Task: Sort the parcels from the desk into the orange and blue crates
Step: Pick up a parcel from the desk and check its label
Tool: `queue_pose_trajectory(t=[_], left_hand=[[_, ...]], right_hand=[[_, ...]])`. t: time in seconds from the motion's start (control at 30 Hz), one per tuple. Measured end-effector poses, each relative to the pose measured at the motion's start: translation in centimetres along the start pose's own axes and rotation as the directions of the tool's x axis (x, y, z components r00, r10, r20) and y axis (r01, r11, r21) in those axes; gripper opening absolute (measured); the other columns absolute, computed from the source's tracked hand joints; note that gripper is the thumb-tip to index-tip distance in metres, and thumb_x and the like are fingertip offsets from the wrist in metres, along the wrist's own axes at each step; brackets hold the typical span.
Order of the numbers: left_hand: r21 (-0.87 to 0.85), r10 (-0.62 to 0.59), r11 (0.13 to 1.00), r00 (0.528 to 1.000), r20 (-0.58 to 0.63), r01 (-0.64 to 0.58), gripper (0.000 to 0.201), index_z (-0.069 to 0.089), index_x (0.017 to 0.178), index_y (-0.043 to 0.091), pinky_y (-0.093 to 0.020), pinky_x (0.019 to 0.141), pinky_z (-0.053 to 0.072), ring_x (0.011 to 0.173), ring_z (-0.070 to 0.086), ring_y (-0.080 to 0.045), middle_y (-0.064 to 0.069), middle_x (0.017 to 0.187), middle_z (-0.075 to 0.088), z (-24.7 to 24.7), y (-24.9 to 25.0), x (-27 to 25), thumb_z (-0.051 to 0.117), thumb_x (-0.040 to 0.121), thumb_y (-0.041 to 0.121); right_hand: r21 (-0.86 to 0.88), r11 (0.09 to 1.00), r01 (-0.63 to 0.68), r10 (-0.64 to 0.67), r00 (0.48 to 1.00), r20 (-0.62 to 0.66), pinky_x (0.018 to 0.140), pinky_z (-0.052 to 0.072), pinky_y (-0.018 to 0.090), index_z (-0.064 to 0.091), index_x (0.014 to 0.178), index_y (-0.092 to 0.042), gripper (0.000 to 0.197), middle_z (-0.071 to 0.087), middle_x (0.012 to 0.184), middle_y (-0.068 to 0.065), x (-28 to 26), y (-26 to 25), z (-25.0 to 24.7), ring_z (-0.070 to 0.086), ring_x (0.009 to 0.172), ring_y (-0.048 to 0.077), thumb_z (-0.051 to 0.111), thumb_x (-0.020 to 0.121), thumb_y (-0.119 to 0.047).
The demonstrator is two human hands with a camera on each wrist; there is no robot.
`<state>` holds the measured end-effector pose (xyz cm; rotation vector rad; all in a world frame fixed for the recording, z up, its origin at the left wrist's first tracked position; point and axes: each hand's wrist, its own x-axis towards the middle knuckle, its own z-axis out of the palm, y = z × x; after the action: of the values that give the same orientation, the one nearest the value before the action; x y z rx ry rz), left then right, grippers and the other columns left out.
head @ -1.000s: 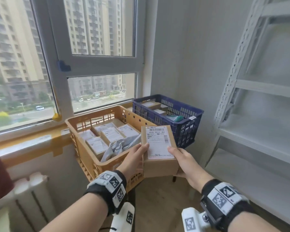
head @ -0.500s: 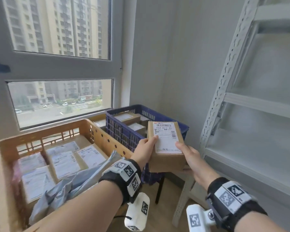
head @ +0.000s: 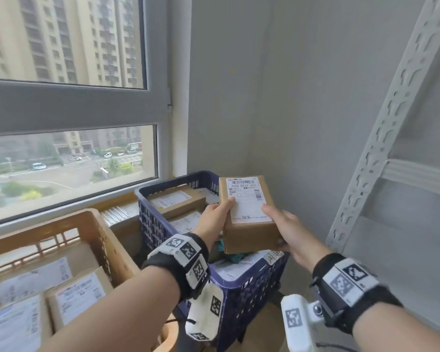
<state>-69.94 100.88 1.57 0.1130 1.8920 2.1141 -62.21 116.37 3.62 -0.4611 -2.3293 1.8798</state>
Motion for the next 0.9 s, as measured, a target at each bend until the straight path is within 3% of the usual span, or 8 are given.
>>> queue_pose_trajectory(t=[0.1,0.27,0.4,0.47,0.57,0.67,0.8,0.9], left_hand=[[0.024,-0.003,1.000,0.996,-0.084,0.005,0.042,0.063,0.117,0.012,-0.028,0.073,0.050,0.091,0.066,-0.018,-0.005,0.108,0.071,0.2,1.1,3.5,0.054,0.093,0.045],[0.036,-0.047,0.998,0.984,-0.170,0.054,0.036,0.061,0.117,0.010,-0.028,0.065,0.051,0.068,0.060,-0.015,-0.002,0.086,0.066,0.7,2.7,9.2,0.054,0.093,0.037],[0.007,-0.119,0.992,0.957,-0.266,0.125,0.031,0.061,0.109,0.014,-0.042,0.090,0.055,0.090,0.068,-0.029,-0.010,0.095,0.070,1.2,2.7,13.7,0.057,0.088,0.038],[-0.013,-0.172,0.984,0.935,-0.310,0.177,0.030,0.060,0.108,0.015,-0.045,0.091,0.054,0.095,0.068,-0.031,-0.012,0.100,0.071,1.2,2.3,15.7,0.058,0.087,0.036],[0.002,-0.238,0.966,0.898,-0.370,0.257,0.026,0.057,0.110,0.010,-0.031,0.066,0.057,0.077,0.066,-0.022,-0.008,0.088,0.067,0.5,1.1,18.1,0.058,0.090,0.026],[0.079,-0.274,0.940,0.872,-0.406,0.332,0.022,0.061,0.108,0.007,-0.030,0.061,0.058,0.078,0.069,-0.020,-0.008,0.094,0.070,-0.2,-0.6,19.5,0.065,0.088,0.017],[0.167,-0.336,0.893,0.865,-0.374,0.419,0.036,0.065,0.104,-0.001,-0.040,0.070,0.061,0.085,0.072,-0.030,-0.017,0.102,0.071,-0.3,-2.5,21.2,0.078,0.073,0.010],[0.209,-0.380,0.855,0.849,-0.368,0.474,0.033,0.061,0.110,-0.002,-0.034,0.064,0.061,0.079,0.072,-0.027,-0.017,0.094,0.072,-0.4,-3.5,21.5,0.073,0.082,0.011]], right_hand=[[-0.017,1.000,0.004,-0.004,1.000,0.026,0.071,0.055,0.035,0.059,0.120,-0.019,0.041,0.068,0.109,0.007,5.0,-0.7,-0.2,0.064,0.089,0.022,0.056,0.094,-0.051],[-0.091,0.996,-0.009,0.021,0.991,0.134,0.092,0.051,0.046,0.050,0.128,-0.014,0.043,0.065,0.112,0.009,14.8,-1.6,0.1,0.062,0.096,0.025,0.053,0.095,-0.042],[-0.220,0.976,0.002,0.054,0.967,0.249,0.089,0.054,0.044,0.047,0.123,-0.013,0.052,0.063,0.114,0.007,21.5,-2.2,0.7,0.062,0.099,0.022,0.064,0.089,-0.048],[-0.298,0.954,0.037,0.056,0.953,0.299,0.082,0.053,0.036,0.046,0.119,-0.016,0.057,0.062,0.113,0.002,23.8,-1.9,1.3,0.061,0.098,0.017,0.073,0.082,-0.050],[-0.402,0.910,0.097,0.076,0.916,0.394,0.087,0.049,0.030,0.048,0.109,-0.022,0.050,0.063,0.102,-0.007,27.5,-0.3,2.8,0.061,0.093,0.011,0.081,0.077,-0.042],[-0.475,0.872,0.121,0.121,0.885,0.449,0.100,0.049,0.040,0.042,0.136,-0.021,0.102,0.065,0.120,-0.006,31.3,2.3,4.1,0.062,0.106,0.014,0.084,0.049,-0.053],[-0.553,0.825,0.115,0.204,0.853,0.481,0.103,0.044,0.043,0.008,0.155,-0.022,0.110,0.057,0.134,-0.001,32.7,3.7,3.8,0.056,0.117,0.021,0.082,0.074,-0.030],[-0.647,0.737,0.197,0.235,0.822,0.518,0.105,0.044,0.041,-0.012,0.156,-0.030,0.110,0.049,0.145,-0.004,33.1,4.2,3.7,0.054,0.124,0.024,0.071,0.086,-0.040]])
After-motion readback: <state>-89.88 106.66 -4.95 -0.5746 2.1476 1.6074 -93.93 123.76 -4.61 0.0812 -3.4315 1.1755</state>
